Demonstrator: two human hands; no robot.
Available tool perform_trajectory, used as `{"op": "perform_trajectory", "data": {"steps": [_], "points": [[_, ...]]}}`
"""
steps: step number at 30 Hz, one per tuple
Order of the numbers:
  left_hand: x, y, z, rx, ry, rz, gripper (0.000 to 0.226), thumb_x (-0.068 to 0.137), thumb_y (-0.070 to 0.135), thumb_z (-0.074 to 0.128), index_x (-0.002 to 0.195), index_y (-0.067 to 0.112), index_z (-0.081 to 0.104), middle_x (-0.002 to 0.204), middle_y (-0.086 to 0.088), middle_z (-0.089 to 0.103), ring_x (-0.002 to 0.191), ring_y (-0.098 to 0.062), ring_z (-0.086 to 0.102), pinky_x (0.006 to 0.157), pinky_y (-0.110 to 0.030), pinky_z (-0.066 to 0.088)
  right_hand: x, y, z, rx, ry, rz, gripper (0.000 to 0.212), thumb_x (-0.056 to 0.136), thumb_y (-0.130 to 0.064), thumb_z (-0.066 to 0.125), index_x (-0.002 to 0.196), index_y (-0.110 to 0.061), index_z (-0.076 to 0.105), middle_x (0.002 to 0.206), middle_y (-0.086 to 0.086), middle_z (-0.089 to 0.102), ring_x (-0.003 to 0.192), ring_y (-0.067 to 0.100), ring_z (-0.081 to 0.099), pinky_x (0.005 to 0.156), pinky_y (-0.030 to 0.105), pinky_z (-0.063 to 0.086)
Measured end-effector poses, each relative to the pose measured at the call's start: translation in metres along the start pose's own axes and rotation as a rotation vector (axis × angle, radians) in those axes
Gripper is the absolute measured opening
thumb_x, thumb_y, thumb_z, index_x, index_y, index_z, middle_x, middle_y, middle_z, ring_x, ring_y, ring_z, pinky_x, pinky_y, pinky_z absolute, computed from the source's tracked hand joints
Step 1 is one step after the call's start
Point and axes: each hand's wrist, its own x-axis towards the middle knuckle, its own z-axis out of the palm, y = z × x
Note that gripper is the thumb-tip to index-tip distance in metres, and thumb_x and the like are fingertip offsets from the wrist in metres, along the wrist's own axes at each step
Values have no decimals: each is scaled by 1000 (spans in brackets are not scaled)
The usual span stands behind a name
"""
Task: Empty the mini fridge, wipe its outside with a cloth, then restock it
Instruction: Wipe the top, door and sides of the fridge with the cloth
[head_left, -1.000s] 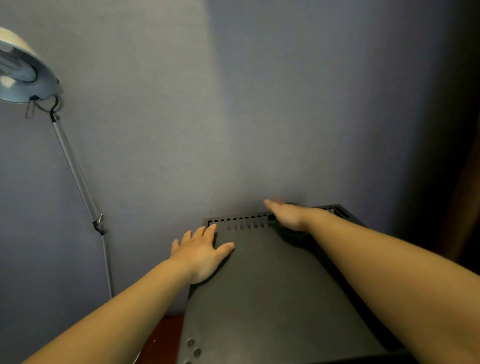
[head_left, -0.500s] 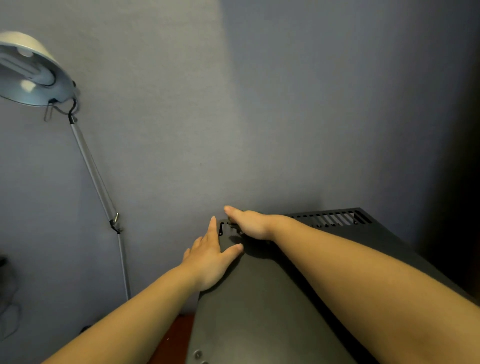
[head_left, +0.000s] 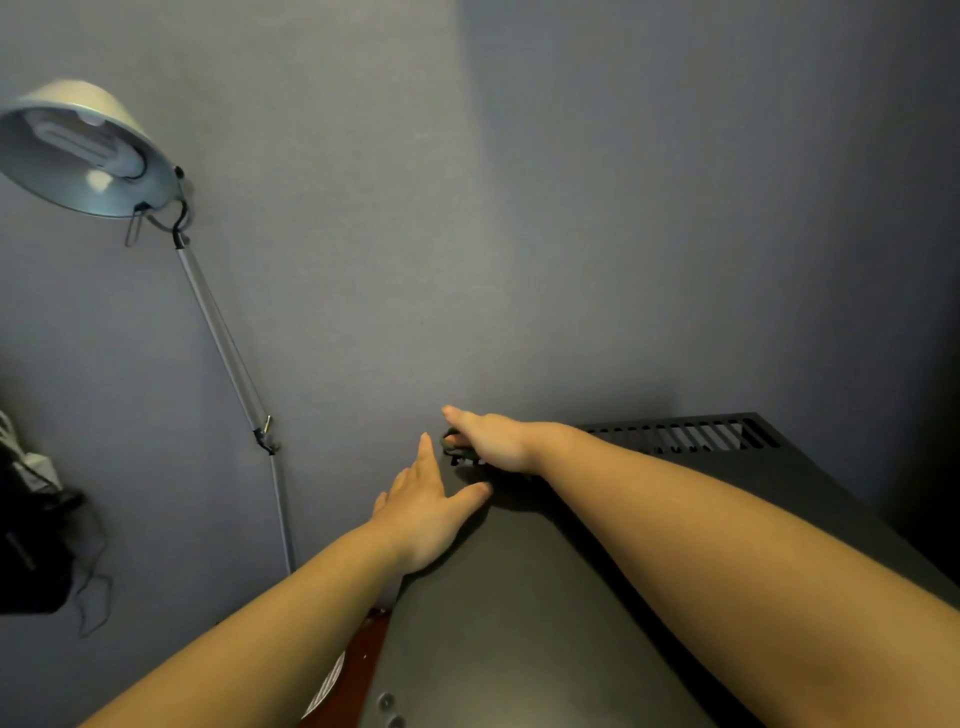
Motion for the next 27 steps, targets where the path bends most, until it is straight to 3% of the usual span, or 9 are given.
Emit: {"op": "perform_trajectory", "data": {"steps": [4, 7, 10, 12, 15, 18, 23, 27], "points": [[-7, 1, -7, -82, -66, 61, 100, 77, 58, 33, 158, 28, -18, 170, -2, 4, 155, -24, 9, 122, -51, 17, -25, 2, 4, -59, 6, -22, 69, 103, -63, 21, 151, -19, 44, 159, -1, 38, 144, 21, 37, 119, 39, 22], [-12, 4, -12, -14, -24, 147, 100, 69, 56, 27, 161, 28, -2, 167, -5, 16, 152, -25, 17, 120, -52, 21, -49, 4, 10, -183, 48, -116, 53, 106, -50, 19, 144, -29, 48, 154, -2, 44, 140, 19, 40, 119, 43, 24], [-15, 5, -13, 66, 13, 194, 81, 89, 45, 33, 161, 22, 6, 165, -7, 21, 151, -27, 20, 119, -51, 22, -78, 15, 5, -216, 87, -58, 59, 102, -61, 17, 152, -37, 37, 160, -10, 35, 147, 15, 31, 122, 46, 19], [-15, 3, -13, 111, 59, 224, 71, 97, 39, 36, 160, 19, 12, 164, -9, 24, 150, -29, 22, 120, -49, 23, -106, 30, -6, -233, 143, 47, 64, 101, -66, 15, 157, -37, 26, 163, -14, 24, 152, 14, 20, 125, 41, 11], [-15, 4, -15, 212, 102, 340, 64, 99, 42, 36, 157, 19, 21, 156, -9, 37, 145, -30, 29, 118, -50, 25, -151, 59, -28, -209, 240, 163, 66, 101, -68, 15, 159, -36, 21, 166, -14, 16, 153, 14, 15, 123, 38, 7], [-20, 13, -17, 321, 98, 438, 64, 102, 43, 37, 159, 21, 18, 160, -5, 31, 150, -27, 21, 120, -49, 21, -188, 73, -42, -164, 326, 252, 65, 104, -62, 14, 160, -30, 18, 167, -9, 13, 154, 15, 12, 122, 36, 6], [-38, 46, -12, 347, 6, 508, 68, 102, 55, 37, 160, 26, 15, 166, 1, 20, 153, -23, 15, 124, -48, 15, -208, 79, -34, -235, 271, 200, 62, 104, -60, 14, 160, -35, 11, 166, -16, 8, 154, 10, 7, 121, 31, 1], [-46, 84, 6, 384, -70, 510, 79, 97, 69, 36, 160, 28, 14, 168, 3, 16, 154, -22, 13, 124, -49, 17, -207, 102, -38, -292, 216, 107, 68, 96, -74, 15, 157, -45, 13, 165, -20, 11, 153, 7, 9, 126, 39, 3]]}}
